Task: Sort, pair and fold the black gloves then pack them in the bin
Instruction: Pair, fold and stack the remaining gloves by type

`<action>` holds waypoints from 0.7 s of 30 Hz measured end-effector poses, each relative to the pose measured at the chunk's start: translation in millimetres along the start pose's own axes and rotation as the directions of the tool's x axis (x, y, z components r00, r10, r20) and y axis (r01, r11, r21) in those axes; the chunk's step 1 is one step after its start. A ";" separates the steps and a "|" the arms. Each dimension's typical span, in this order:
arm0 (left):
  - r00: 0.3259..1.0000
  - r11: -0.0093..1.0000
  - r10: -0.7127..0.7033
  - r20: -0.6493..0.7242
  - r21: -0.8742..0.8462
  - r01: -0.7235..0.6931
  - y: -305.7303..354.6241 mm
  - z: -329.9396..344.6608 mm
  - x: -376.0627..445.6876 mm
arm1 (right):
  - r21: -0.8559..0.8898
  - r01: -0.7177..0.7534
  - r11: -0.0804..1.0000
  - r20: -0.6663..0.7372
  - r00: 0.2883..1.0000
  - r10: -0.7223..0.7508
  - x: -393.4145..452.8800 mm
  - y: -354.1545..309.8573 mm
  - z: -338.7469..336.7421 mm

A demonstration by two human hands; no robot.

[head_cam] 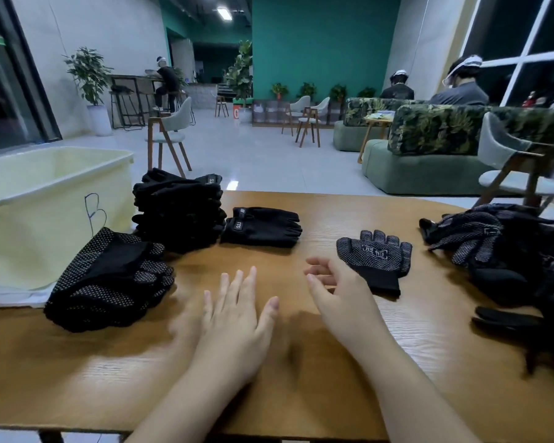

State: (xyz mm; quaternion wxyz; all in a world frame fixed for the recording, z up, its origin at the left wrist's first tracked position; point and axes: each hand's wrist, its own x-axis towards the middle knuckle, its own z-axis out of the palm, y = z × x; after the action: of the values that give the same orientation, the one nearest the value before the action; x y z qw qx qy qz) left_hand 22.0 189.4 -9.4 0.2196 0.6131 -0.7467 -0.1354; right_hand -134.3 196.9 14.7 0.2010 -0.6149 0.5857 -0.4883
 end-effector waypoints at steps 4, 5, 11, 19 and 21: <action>0.997 0.999 0.040 0.062 0.014 -0.041 19.7 10.2 -9.5 | -0.085 -0.049 0.995 -0.150 0.988 0.036 -14.7 15.7 -38.2; 0.995 0.996 0.075 0.066 0.050 -0.079 24.2 13.5 -13.3 | -0.107 -0.065 0.992 -0.185 0.982 0.044 -18.6 19.3 -48.8; 0.954 0.944 0.248 0.170 0.179 -0.277 47.9 29.4 -20.9 | -0.327 -0.202 0.923 -0.398 0.915 0.059 -47.8 50.3 -99.7; 0.861 0.864 0.432 0.269 0.151 -0.480 59.9 37.2 -11.2 | -0.518 -0.271 0.811 -0.630 0.763 -0.147 -67.2 78.1 -141.0; 0.850 0.854 0.449 0.276 0.146 -0.499 59.4 36.9 -10.7 | -0.495 -0.384 0.780 -0.706 0.701 -0.103 -65.0 84.0 -149.9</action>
State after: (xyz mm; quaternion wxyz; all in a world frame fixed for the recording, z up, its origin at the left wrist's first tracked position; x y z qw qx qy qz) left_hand -45.5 209.9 -15.1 0.0907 0.4082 -0.9059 -0.0669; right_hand -293.0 285.6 -11.5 -0.2060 -0.3640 0.7893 -0.4496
